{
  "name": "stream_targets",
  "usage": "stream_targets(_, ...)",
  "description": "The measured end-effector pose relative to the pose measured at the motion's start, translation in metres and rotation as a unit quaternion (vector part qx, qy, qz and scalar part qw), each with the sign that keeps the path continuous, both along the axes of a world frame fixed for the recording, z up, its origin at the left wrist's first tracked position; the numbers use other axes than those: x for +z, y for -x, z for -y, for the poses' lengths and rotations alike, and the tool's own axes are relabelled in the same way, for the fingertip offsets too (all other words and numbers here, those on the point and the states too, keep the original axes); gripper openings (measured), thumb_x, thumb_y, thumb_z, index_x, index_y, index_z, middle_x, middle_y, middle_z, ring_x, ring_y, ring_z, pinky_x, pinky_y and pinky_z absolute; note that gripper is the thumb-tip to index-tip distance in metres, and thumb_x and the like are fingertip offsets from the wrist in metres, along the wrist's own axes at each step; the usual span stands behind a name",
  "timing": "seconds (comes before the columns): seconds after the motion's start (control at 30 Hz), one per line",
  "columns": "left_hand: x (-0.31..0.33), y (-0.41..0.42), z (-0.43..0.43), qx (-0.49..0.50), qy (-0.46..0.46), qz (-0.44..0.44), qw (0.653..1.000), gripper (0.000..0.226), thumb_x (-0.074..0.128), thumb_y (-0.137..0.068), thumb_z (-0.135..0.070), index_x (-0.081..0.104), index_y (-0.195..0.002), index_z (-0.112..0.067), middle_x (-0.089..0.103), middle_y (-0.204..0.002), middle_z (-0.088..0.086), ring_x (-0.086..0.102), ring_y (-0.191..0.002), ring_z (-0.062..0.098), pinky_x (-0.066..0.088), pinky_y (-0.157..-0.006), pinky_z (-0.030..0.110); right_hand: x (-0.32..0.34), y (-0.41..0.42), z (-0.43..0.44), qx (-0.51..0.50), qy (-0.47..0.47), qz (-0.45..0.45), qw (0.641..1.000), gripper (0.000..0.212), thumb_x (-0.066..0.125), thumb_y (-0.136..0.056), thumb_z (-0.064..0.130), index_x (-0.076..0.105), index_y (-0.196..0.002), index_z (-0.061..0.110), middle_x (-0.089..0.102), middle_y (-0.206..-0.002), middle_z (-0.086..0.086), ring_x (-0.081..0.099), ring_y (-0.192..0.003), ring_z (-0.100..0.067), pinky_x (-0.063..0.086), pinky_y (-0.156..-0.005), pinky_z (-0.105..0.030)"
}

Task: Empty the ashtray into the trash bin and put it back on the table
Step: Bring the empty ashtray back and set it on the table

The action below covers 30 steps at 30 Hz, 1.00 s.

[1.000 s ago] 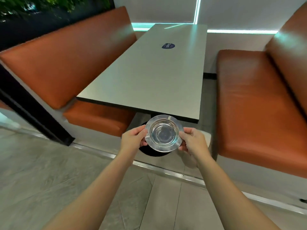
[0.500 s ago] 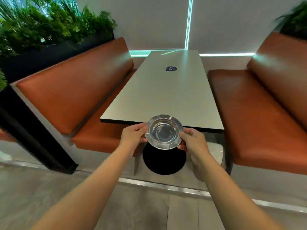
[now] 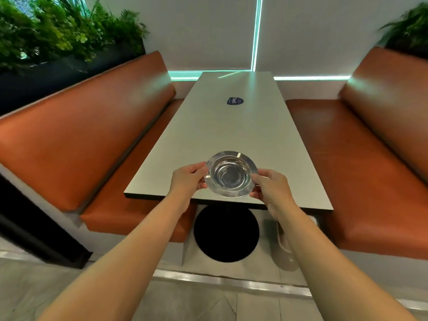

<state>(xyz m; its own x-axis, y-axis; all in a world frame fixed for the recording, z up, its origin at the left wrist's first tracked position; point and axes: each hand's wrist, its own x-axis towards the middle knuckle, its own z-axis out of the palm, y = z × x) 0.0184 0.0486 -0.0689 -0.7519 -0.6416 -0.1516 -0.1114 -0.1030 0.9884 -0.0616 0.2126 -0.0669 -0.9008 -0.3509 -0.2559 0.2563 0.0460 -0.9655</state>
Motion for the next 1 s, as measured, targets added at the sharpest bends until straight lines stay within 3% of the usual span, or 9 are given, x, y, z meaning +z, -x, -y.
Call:
stream_targets(0.33, -0.001, 0.088, 0.057, 0.019, -0.006, 0.01, 1.0, 0.03, 0.055, -0.087, -0.009, 0.063, -0.115, -0.004, 0.06, -0.083, 0.011, 0.05, -0.068, 0.017, 0.051, -0.064, 0.023, -0.002, 0.095, 0.064, 0.009, -0.017, -0.003, 1.0, 0.015, 0.056, -0.085, 0.008, 0.061, -0.099, 0.009, 0.061, -0.073, -0.004, 0.054, -0.052, -0.013, 0.046, -0.043, -0.019)
stream_targets(0.6, -0.002, 0.151, 0.107, 0.007, -0.001, 0.025, 1.0, 0.027, 0.056, -0.087, -0.011, 0.065, -0.113, -0.007, 0.064, -0.076, 0.004, 0.055, -0.068, 0.016, 0.055, -0.062, 0.02, -0.002, 0.149, 0.109, -0.016, -0.017, -0.003, 1.0, 0.013, 0.055, -0.085, 0.007, 0.061, -0.096, 0.01, 0.061, -0.069, -0.003, 0.053, -0.049, -0.012, 0.046, -0.041, -0.017)
stream_targets(0.8, 0.01, 0.201, 0.151, -0.024, -0.006, 0.015, 1.0, 0.03, 0.056, -0.086, -0.007, 0.063, -0.114, -0.002, 0.065, -0.086, 0.014, 0.055, -0.074, 0.024, 0.055, -0.077, 0.033, 0.01, 0.188, 0.147, -0.049, -0.001, -0.022, 0.999, 0.016, 0.054, -0.084, 0.004, 0.063, -0.081, 0.016, 0.061, -0.064, -0.005, 0.05, -0.048, -0.014, 0.048, -0.041, -0.015)
stream_targets(1.0, 0.016, 0.244, 0.189, -0.056, -0.008, 0.003, 0.998, 0.027, 0.058, -0.085, -0.008, 0.066, -0.11, -0.003, 0.063, -0.071, 0.005, 0.052, -0.06, 0.016, 0.052, -0.063, 0.024, 0.014, 0.219, 0.181, -0.084, -0.015, -0.042, 0.995, 0.02, 0.056, -0.083, 0.006, 0.061, -0.1, 0.016, 0.062, -0.07, -0.006, 0.053, -0.051, -0.015, 0.049, -0.045, -0.021)
